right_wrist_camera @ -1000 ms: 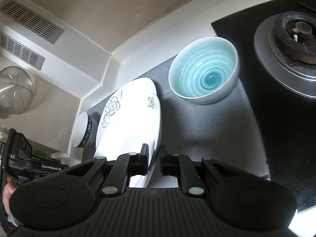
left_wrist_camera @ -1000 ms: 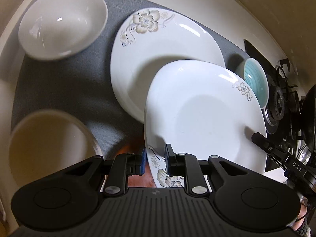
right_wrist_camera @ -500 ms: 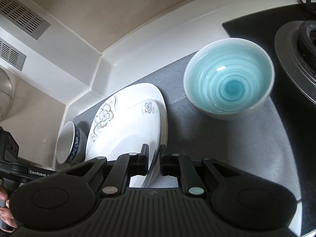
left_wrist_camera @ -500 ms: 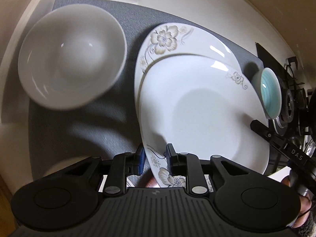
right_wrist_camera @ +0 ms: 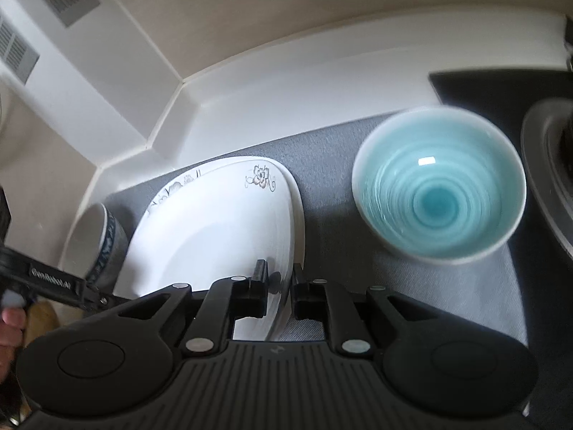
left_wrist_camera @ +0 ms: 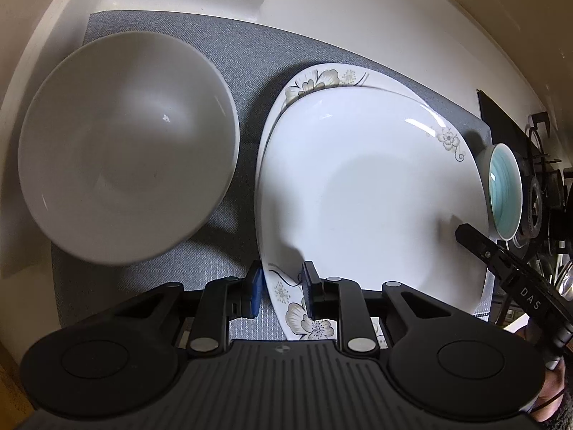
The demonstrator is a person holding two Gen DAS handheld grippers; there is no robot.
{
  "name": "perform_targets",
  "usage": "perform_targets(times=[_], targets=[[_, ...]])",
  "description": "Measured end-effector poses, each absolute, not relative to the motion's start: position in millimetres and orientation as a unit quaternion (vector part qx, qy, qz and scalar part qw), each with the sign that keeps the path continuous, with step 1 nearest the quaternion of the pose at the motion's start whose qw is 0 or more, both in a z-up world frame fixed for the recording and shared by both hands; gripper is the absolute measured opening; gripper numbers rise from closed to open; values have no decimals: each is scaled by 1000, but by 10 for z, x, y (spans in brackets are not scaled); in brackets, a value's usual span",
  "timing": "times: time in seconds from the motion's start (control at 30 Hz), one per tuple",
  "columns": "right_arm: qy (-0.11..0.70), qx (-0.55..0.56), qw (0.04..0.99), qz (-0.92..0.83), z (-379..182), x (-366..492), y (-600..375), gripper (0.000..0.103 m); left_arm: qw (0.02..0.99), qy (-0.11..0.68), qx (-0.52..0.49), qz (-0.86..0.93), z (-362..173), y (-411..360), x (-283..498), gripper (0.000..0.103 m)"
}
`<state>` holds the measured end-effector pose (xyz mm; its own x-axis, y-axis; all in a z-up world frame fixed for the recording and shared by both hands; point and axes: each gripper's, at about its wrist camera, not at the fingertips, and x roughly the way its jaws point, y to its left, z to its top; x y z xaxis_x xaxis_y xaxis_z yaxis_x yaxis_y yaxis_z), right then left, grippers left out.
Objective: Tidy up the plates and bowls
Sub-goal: 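Lower the white plate onto the square white plate and open both tools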
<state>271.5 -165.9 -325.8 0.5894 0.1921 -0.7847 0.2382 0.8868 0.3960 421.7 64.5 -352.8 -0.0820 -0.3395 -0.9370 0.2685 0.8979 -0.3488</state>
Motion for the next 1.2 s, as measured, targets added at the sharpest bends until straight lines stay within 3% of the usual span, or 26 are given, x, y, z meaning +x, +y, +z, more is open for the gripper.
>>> perform_targets(times=[0.23,0.7,1.2], targets=[[483,141,864,-34,-3211,2869,-1430,20,671,704,-51,-227,-3536,810,4274,25],[495,190,846,-64,-3253,2728,-1421,20,682,679,-100,-252,-3457,1196,4093,25],[483,199,851,-45,-3257,2589,-1365,18,714,645,-70,-262,-3394,1297,4023,19]])
